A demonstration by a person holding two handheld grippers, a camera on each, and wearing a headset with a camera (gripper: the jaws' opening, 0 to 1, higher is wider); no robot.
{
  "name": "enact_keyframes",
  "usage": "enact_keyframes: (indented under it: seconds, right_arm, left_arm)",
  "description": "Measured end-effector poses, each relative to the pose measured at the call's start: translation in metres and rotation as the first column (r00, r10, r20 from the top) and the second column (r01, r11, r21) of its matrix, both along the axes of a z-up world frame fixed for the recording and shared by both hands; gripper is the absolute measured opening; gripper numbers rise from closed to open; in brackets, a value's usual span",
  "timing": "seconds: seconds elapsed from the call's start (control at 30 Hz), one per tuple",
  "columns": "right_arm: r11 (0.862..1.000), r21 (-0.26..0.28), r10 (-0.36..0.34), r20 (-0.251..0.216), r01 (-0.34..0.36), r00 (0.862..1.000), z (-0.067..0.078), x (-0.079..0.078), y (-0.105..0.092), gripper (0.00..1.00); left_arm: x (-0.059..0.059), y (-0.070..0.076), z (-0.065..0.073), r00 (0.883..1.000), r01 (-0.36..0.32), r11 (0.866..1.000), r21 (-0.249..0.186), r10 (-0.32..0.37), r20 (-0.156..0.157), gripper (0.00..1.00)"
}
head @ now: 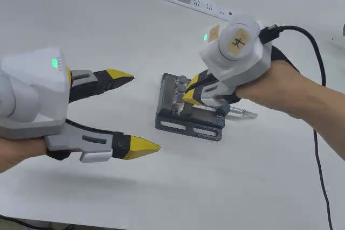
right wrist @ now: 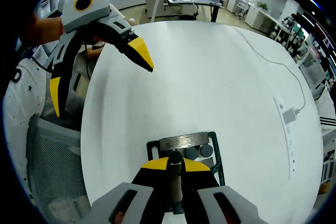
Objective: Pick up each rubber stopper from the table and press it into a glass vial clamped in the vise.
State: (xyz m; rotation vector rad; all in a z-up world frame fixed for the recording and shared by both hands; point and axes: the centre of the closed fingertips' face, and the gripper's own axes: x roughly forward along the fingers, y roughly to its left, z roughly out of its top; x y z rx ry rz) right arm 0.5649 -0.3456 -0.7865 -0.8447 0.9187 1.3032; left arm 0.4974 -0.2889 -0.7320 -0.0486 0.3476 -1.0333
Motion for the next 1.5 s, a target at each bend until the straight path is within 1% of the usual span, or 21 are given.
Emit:
enact_keyframes:
  seconds: [0.1,0.17,0.3,0.33,0.4,0.47,0.5,0.53,0.57,0.6,0.67,0.73,0.77,0.8,0.87,1.03,1.13,1.2,1.27,1.4,1.5]
  right_arm:
    - [0.996,0.062,-0.067,-0.005,0.067,0.998,0.014,-0.005,-0.006,0.07]
    - [0.991,0.092,-0.094,-0.005,0.094,0.996,0.020,-0.007,-0.010,0.09]
    - [0.975,0.147,-0.168,-0.008,0.168,0.986,0.024,-0.007,-0.030,0.17]
    - [0.969,0.161,-0.188,-0.001,0.185,0.982,0.026,-0.007,-0.035,0.20]
    - [0.957,0.182,-0.226,-0.012,0.225,0.974,0.029,-0.011,-0.046,0.27]
    - [0.938,0.222,-0.267,-0.029,0.267,0.963,0.031,-0.016,-0.055,0.30]
    - [0.923,0.245,-0.296,-0.048,0.298,0.954,0.032,-0.019,-0.060,0.33]
    - [0.913,0.261,-0.310,-0.056,0.313,0.949,0.032,-0.021,-0.064,0.36]
    - [0.903,0.277,-0.326,-0.059,0.329,0.943,0.031,-0.018,-0.070,0.40]
    - [0.888,0.296,-0.350,-0.062,0.352,0.935,0.030,-0.019,-0.076,0.43]
    - [0.868,0.319,-0.376,-0.078,0.380,0.923,0.028,-0.026,-0.086,0.47]
    - [0.855,0.339,-0.389,-0.080,0.392,0.918,0.026,-0.029,-0.094,0.51]
    - [0.846,0.346,-0.403,-0.086,0.406,0.911,0.027,-0.032,-0.099,0.53]
    - [0.841,0.352,-0.407,-0.089,0.411,0.909,0.026,-0.034,-0.102,0.56]
    - [0.827,0.366,-0.421,-0.101,0.427,0.901,0.022,-0.038,-0.108,0.61]
    - [0.795,0.419,-0.432,-0.117,0.439,0.894,0.017,-0.050,-0.113,0.73]
    - [0.782,0.441,-0.433,-0.123,0.440,0.893,0.015,-0.056,-0.115,0.80]
    - [0.772,0.456,-0.436,-0.130,0.444,0.891,0.014,-0.059,-0.116,0.82]
    - [0.766,0.463,-0.440,-0.130,0.446,0.889,0.011,-0.060,-0.120,0.84]
    - [0.766,0.472,-0.440,-0.109,0.436,0.891,0.006,-0.062,-0.126,0.88]
    - [0.760,0.483,-0.444,-0.106,0.436,0.890,0.006,-0.063,-0.129,0.89]
  left_arm:
    - [-0.001,0.001,-0.001,1.000,0.005,1.000,0.014,-0.005,0.002,0.78]
    - [-0.001,0.001,-0.002,1.000,0.007,1.000,0.024,-0.007,0.004,0.79]
    - [-0.003,0.002,-0.003,1.000,0.016,0.999,0.045,-0.016,0.008,0.82]
    - [-0.004,0.002,-0.004,1.000,0.018,0.999,0.050,-0.018,0.006,0.83]
    - [-0.005,0.002,-0.006,1.000,0.029,0.997,0.069,-0.029,0.006,0.83]
    - [-0.006,0.002,-0.008,0.999,0.037,0.996,0.087,-0.037,0.006,0.85]
    - [-0.007,0.002,-0.009,0.999,0.040,0.995,0.094,-0.040,0.005,0.86]
    - [-0.007,0.002,-0.010,0.999,0.041,0.994,0.097,-0.042,0.004,0.86]
    - [-0.007,0.002,-0.011,0.999,0.044,0.994,0.103,-0.045,0.002,0.87]
    - [-0.008,0.003,-0.013,0.999,0.048,0.992,0.113,-0.049,0.001,0.87]
    - [-0.008,0.003,-0.015,0.998,0.055,0.991,0.126,-0.056,-0.001,0.88]
    - [-0.008,0.004,-0.016,0.998,0.056,0.989,0.135,-0.057,-0.002,0.89]
    - [-0.009,0.005,-0.017,0.998,0.059,0.987,0.146,-0.059,-0.004,0.90]
    - [-0.008,0.005,-0.018,0.998,0.060,0.986,0.153,-0.060,-0.003,0.91]
    - [-0.009,0.005,-0.020,0.998,0.064,0.984,0.163,-0.063,-0.009,0.92]
    - [-0.011,0.003,-0.025,0.997,0.071,0.979,0.190,-0.068,-0.022,0.95]
    - [-0.012,0.003,-0.027,0.997,0.071,0.978,0.198,-0.067,-0.027,0.96]
    - [-0.013,0.003,-0.031,0.997,0.073,0.975,0.211,-0.067,-0.036,0.97]
    - [-0.014,0.003,-0.031,0.997,0.074,0.974,0.216,-0.068,-0.036,0.97]
    - [-0.015,0.004,-0.036,0.997,0.071,0.970,0.232,-0.062,-0.046,0.98]
    - [-0.016,0.004,-0.039,0.997,0.070,0.967,0.243,-0.058,-0.055,0.99]
